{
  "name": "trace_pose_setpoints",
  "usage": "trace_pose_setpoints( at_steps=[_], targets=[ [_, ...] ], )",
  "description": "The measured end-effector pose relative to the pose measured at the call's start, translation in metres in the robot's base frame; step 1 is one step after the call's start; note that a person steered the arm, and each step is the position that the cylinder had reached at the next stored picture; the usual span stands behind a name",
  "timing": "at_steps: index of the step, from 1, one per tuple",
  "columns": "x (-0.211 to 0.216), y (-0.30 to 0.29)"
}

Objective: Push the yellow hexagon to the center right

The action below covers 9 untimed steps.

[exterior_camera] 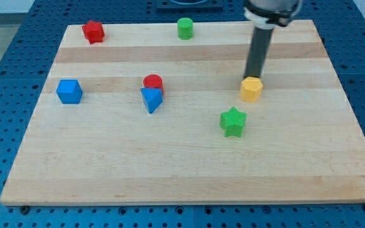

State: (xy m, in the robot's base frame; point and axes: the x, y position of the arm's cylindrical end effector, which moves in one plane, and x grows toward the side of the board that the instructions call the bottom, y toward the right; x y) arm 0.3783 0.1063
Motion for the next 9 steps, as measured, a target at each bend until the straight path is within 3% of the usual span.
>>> trace_pose_setpoints(
  at_steps=[1,2,4,9],
  targets=[
    [-0.002,-0.052],
    [0.016,-0.058],
    [0.04,-0.024],
    [0.021,0.058]
  ],
)
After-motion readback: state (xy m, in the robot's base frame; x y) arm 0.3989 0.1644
